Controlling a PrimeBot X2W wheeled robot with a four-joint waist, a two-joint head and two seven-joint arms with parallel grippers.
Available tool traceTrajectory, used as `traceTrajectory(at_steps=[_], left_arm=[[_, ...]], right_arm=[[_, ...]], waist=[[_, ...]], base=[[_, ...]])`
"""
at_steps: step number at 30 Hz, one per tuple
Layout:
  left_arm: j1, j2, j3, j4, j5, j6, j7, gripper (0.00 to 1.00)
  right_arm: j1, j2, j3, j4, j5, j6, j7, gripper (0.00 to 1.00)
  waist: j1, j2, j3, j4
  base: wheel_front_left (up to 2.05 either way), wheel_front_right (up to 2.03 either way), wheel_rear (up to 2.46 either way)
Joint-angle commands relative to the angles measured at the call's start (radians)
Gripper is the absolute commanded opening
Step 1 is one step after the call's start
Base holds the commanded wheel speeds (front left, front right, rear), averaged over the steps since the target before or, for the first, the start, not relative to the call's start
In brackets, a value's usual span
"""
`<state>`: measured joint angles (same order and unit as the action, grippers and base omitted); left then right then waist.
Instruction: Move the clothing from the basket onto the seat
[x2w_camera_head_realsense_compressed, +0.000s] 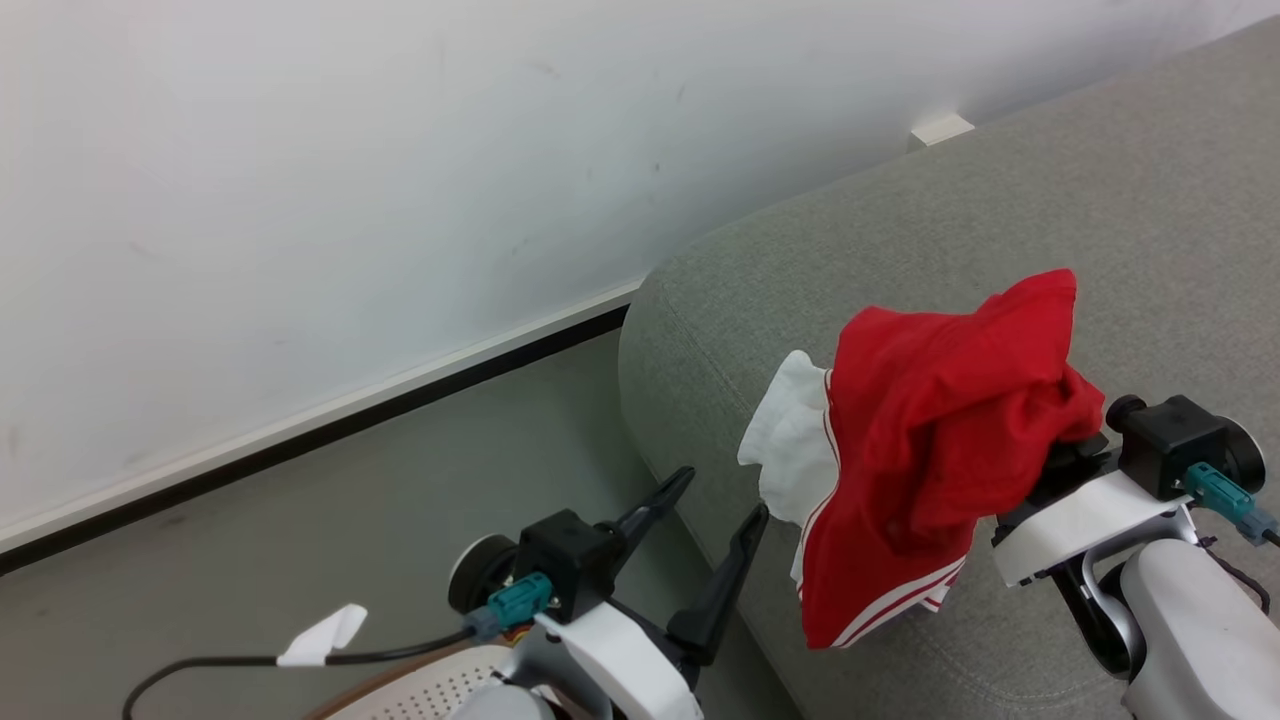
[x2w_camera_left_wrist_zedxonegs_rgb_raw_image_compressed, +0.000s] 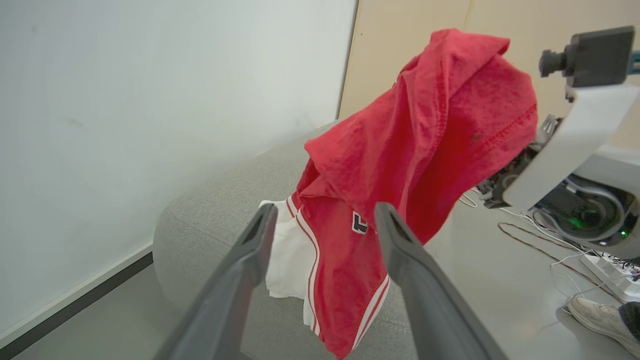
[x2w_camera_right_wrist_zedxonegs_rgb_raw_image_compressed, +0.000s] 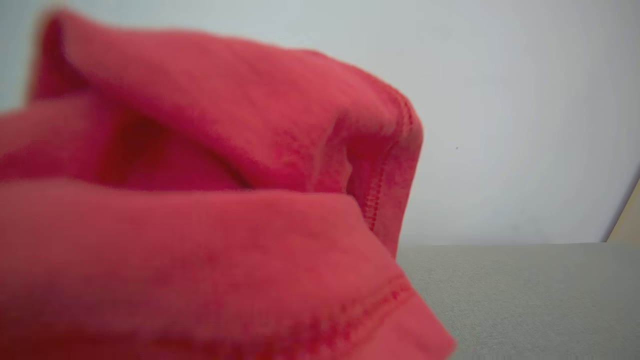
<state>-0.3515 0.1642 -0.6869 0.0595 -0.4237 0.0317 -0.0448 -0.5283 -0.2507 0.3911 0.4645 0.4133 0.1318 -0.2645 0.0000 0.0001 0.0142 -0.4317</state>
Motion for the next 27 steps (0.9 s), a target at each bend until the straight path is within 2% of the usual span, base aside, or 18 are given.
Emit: traceTrajectory(at_steps=[1, 8, 9, 11, 21, 27], left_arm=[[-0.008, 0.001, 0.0, 0.001, -0.002, 0.0, -0.005, 1.0], [-0.022, 0.0, -0.017, 0.0, -0.002, -0.011, 0.004, 1.0], [-0.051, 0.007, -0.026, -0.009, 0.014, -0.021, 0.015, 1.0], [-0.075, 0.008, -0.026, -0.017, 0.02, -0.028, 0.017, 1.0], [-0.256, 0.027, -0.025, -0.052, 0.068, -0.079, 0.041, 1.0], [-0.372, 0.022, -0.021, -0.065, 0.091, -0.102, 0.036, 1.0]], right_arm=[[0.008, -0.002, -0.003, -0.008, -0.007, -0.002, 0.0, 0.0], [-0.011, -0.008, -0.044, -0.011, -0.001, -0.002, 0.0, 0.0], [-0.07, -0.032, -0.079, 0.012, 0.004, -0.002, 0.0, 0.0], [-0.109, -0.041, -0.106, 0.027, 0.003, -0.002, 0.0, 0.0], [-0.436, -0.115, -0.254, 0.129, -0.057, -0.002, 0.01, 0.0], [-0.659, -0.196, -0.385, 0.202, -0.122, -0.002, 0.037, 0.0]], waist=[[0.0, -0.0001, 0.004, -0.001], [0.0, -0.0001, 0.035, 0.032], [0.0, -0.0001, 0.089, 0.076], [0.0, -0.0001, 0.128, 0.104], [0.0, -0.0001, 0.408, 0.235], [0.0, -0.0001, 0.58, 0.299]], base=[[0.0, 0.0, 0.0], [0.0, 0.0, 0.0], [0.0, 0.0, 0.0], [0.0, 0.0, 0.0], [0.0, 0.0, 0.0], [0.0, 0.0, 0.0]])
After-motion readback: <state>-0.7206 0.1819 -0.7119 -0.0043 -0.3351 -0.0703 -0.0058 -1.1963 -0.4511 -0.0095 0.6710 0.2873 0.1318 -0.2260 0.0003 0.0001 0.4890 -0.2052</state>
